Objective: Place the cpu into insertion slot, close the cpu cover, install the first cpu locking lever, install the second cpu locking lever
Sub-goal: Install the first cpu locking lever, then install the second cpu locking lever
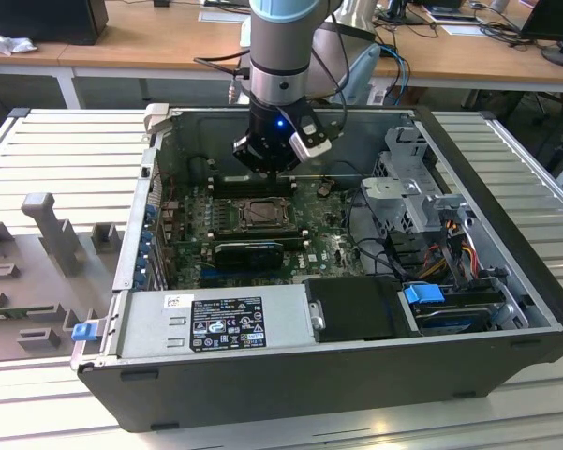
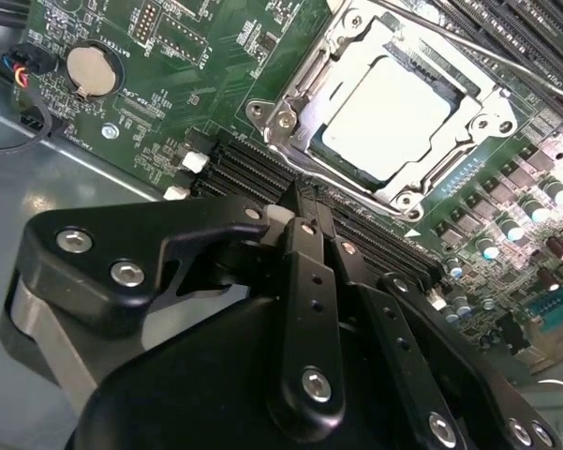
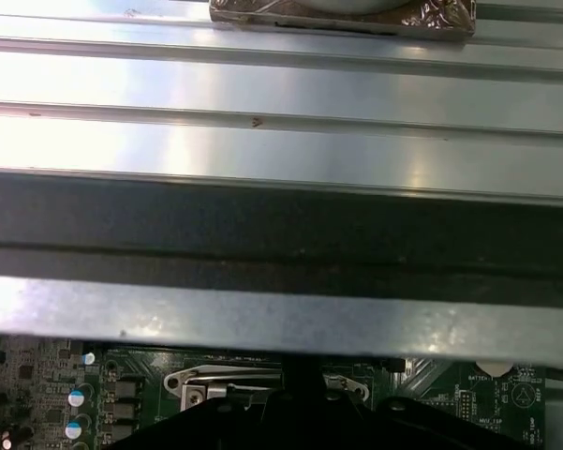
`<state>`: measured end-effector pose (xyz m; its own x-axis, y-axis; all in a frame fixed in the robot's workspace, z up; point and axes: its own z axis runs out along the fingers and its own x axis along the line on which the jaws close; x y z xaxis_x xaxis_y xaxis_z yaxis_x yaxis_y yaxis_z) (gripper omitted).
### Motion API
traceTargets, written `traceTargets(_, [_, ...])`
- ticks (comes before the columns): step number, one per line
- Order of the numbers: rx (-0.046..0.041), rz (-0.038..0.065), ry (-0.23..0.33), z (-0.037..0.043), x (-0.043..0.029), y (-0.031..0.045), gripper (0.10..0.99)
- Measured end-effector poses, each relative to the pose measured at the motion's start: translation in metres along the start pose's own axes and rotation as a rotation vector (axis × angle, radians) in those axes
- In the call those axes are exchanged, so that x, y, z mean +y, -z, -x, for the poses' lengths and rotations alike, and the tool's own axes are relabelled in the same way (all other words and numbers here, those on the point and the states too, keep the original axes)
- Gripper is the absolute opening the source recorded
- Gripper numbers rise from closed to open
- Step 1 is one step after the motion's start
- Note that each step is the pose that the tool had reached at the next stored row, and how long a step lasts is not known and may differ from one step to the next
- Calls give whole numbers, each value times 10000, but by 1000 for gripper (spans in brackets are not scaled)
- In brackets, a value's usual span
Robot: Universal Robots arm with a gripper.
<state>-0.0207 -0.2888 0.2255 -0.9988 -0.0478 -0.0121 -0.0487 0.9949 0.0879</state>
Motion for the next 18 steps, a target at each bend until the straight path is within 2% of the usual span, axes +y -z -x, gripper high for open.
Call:
traceTargets(5, [1,-18,1,0,-8,1,106])
traceTargets(12, [2,-37,1,-1,-78,7,106])
traceTargets(17, [2,-41,1,-4,-184,17,106])
traceTargets(18, [4,-44,0,-5,-192,43,106])
